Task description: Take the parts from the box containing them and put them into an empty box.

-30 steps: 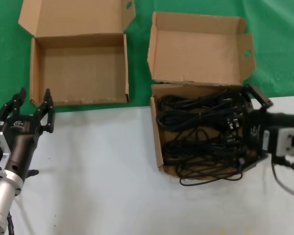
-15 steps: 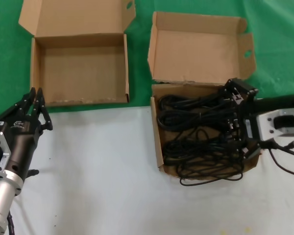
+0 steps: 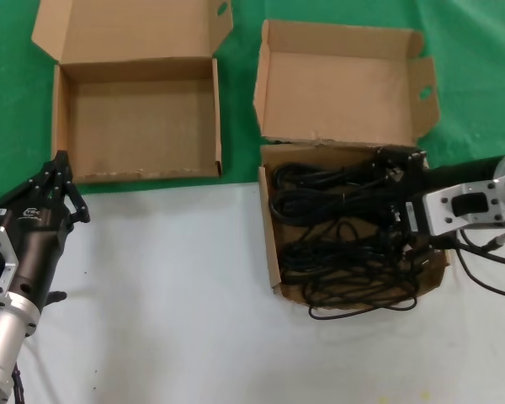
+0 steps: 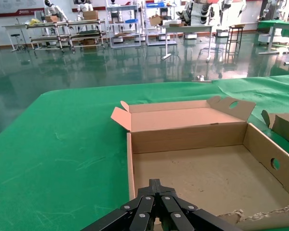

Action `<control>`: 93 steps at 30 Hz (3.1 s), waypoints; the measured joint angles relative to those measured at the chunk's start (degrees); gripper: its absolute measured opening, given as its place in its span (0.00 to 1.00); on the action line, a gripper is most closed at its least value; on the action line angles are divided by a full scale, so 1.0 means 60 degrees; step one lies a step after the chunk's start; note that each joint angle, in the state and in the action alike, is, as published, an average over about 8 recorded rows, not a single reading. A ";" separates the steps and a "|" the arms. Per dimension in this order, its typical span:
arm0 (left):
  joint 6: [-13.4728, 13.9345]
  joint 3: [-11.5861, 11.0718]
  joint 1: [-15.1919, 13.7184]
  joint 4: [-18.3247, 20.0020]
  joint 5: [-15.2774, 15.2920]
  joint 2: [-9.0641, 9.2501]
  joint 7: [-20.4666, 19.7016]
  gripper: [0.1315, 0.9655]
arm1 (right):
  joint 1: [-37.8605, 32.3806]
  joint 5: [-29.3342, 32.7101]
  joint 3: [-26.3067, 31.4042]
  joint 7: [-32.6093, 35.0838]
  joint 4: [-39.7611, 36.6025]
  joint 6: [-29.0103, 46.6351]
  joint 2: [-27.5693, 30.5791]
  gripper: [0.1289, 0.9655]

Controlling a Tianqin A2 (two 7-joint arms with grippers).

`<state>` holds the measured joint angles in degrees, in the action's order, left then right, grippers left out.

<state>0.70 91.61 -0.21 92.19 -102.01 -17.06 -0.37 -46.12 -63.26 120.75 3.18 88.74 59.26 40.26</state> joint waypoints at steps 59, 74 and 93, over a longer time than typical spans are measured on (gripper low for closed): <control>0.0000 0.0000 0.0000 0.0000 0.0001 0.0000 -0.0001 0.02 | -0.2885 0.0474 0.0480 0.0367 -0.2833 -0.1441 -0.4060 0.10; 0.0000 0.0000 0.0000 0.0000 0.0001 0.0000 -0.0001 0.02 | -0.3348 -0.0093 0.0505 0.1164 -0.4950 -0.2975 -0.5615 0.13; 0.0000 0.0000 0.0000 0.0000 0.0001 0.0000 -0.0001 0.02 | -0.1382 0.0606 -0.1142 -0.0697 -0.2291 -0.3943 -0.4096 0.44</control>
<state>0.70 91.60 -0.21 92.19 -102.01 -17.06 -0.37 -54.42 -59.63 113.90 -1.00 74.99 35.60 15.69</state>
